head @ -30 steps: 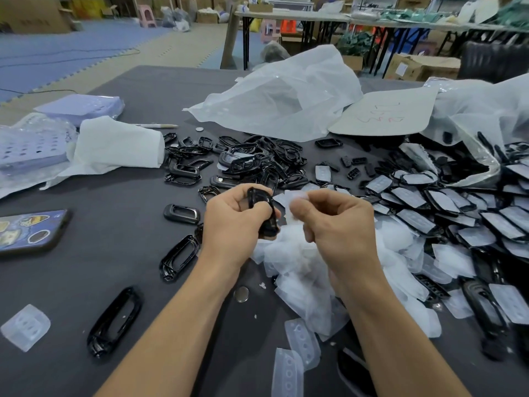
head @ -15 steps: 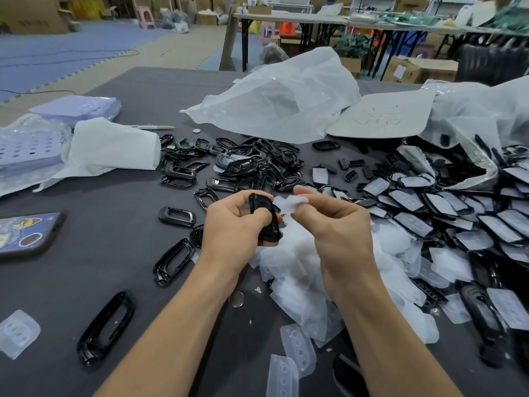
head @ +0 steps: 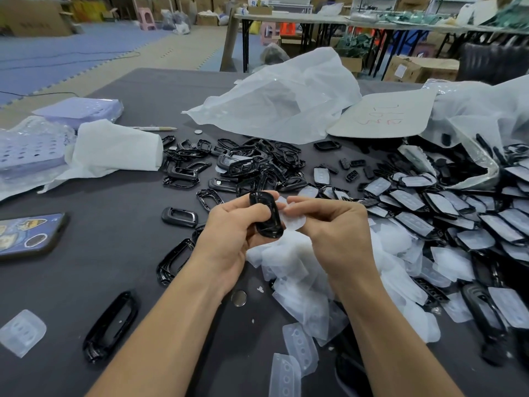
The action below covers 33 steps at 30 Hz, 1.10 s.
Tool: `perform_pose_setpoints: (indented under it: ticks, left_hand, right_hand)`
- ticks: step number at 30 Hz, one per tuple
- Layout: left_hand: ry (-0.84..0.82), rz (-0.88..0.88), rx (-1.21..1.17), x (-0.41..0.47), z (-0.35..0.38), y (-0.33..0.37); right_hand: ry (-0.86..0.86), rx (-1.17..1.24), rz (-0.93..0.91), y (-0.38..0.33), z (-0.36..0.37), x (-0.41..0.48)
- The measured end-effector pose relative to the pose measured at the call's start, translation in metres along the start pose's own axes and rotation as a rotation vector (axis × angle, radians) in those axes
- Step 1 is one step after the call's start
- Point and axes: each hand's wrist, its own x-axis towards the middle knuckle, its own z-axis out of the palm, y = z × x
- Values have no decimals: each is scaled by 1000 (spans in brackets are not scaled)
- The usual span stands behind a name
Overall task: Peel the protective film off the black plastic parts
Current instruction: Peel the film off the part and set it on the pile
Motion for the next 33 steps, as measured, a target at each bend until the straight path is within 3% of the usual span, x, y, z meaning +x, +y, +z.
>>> perform_pose_setpoints:
  ticks: [9, 16, 20, 27, 33]
  left_hand:
    - [129, 56, 9, 3, 0, -2]
    - [179, 104, 47, 4, -2, -4]
    - [203, 169, 183, 6, -3, -8]
    - [118, 227, 339, 7, -2, -16]
    - [-9, 162, 260, 7, -1, -22]
  right_hand:
    - [-53, -8, -12, -5, 5, -5]
    - [51, 5, 31, -3, 4, 0]
    - [39, 27, 18, -5, 5, -1]
    - [35, 128, 35, -9, 4, -5]
    - [52, -137, 29, -2, 7, -5]
